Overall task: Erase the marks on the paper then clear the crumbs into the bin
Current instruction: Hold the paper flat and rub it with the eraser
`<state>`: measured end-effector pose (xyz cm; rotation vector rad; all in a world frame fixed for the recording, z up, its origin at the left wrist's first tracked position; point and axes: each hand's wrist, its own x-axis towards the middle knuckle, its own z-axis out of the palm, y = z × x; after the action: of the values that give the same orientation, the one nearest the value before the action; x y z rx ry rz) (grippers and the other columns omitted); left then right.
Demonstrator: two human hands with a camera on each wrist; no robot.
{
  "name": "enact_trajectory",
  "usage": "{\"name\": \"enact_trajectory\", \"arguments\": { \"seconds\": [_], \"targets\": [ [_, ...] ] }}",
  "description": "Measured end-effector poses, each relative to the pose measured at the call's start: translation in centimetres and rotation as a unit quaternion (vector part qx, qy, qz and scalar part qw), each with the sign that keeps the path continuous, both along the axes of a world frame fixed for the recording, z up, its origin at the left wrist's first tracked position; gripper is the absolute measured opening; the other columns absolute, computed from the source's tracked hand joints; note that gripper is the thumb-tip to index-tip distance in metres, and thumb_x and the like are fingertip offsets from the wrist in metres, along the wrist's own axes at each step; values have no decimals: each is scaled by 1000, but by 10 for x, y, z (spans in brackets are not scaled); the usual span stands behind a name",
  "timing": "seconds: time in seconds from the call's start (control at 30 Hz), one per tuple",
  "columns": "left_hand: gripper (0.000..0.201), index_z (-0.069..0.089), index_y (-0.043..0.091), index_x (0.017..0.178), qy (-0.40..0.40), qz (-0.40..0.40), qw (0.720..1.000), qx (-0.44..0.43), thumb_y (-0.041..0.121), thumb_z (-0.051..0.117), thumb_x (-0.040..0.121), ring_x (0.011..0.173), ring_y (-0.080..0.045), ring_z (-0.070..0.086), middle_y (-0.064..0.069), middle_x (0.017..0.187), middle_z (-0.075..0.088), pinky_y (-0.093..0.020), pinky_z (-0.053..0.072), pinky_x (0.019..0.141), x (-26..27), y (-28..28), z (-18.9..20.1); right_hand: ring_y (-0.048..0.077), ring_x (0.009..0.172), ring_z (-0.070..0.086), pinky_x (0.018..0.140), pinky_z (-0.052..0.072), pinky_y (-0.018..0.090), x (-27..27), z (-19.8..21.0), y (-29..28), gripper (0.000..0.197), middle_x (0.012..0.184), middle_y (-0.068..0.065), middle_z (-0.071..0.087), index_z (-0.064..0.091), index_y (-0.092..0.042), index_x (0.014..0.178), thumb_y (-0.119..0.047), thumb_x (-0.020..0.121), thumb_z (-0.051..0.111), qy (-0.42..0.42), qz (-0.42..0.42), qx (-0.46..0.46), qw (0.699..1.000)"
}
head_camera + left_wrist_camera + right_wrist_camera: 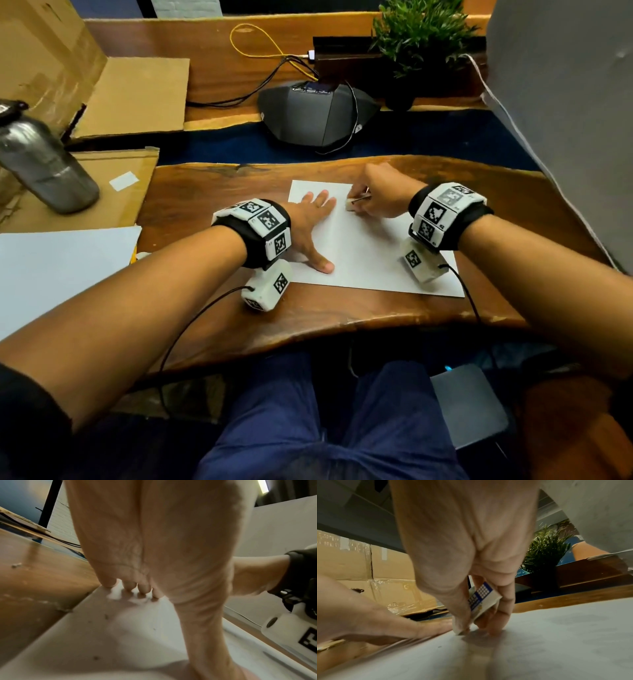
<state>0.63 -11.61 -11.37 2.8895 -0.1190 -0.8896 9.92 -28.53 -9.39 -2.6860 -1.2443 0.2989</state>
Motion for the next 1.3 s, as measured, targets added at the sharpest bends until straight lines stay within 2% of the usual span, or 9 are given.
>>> {"name": "enact_trajectory", "arguments": {
  "seconds": [0.3, 0.43, 0.57, 0.67, 0.8, 0.93, 1.07, 1.2, 1.3],
  "targets": [
    [142, -20, 35, 152, -3, -15, 1000, 9, 69, 79, 56, 148, -24, -21, 1, 160, -29, -53, 5, 121, 0, -1, 1, 18, 70, 65, 62, 50, 29, -19, 5, -4, 14, 81, 1, 76, 82, -12, 88, -24, 80, 80, -4, 41, 44, 998],
    [143, -20, 37, 152, -4, -13, 1000, 12, 70, 79, 54, 149, -23, -20, 2, 160, -28, -52, 5, 121, 1, -3, -1, 15, 64, 64, 57, 50, 28, -4, 1, -3, 13, 78, 3, 76, 82, -11, 83, -23, 79, 79, -1, -46, 72, 996],
    [143, -19, 38, 152, -3, -8, 1000, 16, 69, 80, 53, 149, -23, -19, 2, 160, -27, -53, 8, 121, 1, -3, 0, 19, 66, 63, 58, 49, 32, -14, 2, 4, 13, 76, 4, 75, 82, -12, 83, -23, 78, 79, -6, -2, 38, 999],
    [143, -20, 37, 152, -2, -10, 1000, 17, 69, 80, 54, 149, -23, -19, 3, 160, -28, -51, 6, 120, 1, -4, 1, 13, 64, 61, 61, 45, 25, -1, 6, -3, 13, 80, 4, 77, 82, -11, 85, -22, 78, 79, -4, -71, 65, 995],
    [140, -17, 39, 152, -11, -5, 1000, 7, 66, 81, 55, 149, -24, -18, 1, 161, -25, -52, 7, 121, -1, -4, 2, 19, 63, 61, 58, 51, 32, -22, 1, 8, 11, 72, 4, 74, 82, -12, 81, -21, 75, 78, -8, 15, 37, 999],
    [141, -18, 37, 152, -9, -7, 1000, 15, 68, 80, 55, 149, -23, -18, 2, 161, -26, -50, 5, 120, 0, -5, 2, 16, 66, 56, 68, 53, 32, -4, 6, 1, 12, 78, 4, 76, 82, -12, 82, -23, 77, 78, -19, -79, 59, 995],
    [141, -16, 39, 152, -20, -5, 1000, 4, 68, 81, 54, 149, -25, -16, 0, 162, -24, -53, 8, 120, -1, -2, 0, 18, 64, 60, 59, 50, 30, -21, 2, 10, 10, 74, 4, 75, 82, -12, 80, -21, 76, 78, -15, -15, 34, 999],
    [143, -17, 37, 152, -16, -5, 1000, 18, 70, 80, 53, 149, -22, -17, 3, 161, -25, -51, 6, 121, -1, -5, 1, 13, 63, 60, 62, 52, 29, -7, 9, 3, 10, 75, 4, 75, 82, -12, 80, -22, 76, 80, -4, -105, 64, 992],
    [141, -15, 40, 153, -19, -1, 1000, 17, 70, 80, 52, 150, -24, -16, 1, 162, -23, -55, 8, 120, -1, -2, 2, 23, 65, 63, 59, 52, 34, -28, 3, 11, 11, 73, 7, 74, 81, -10, 79, -21, 76, 78, -13, -12, 27, 999]
  ]
}}
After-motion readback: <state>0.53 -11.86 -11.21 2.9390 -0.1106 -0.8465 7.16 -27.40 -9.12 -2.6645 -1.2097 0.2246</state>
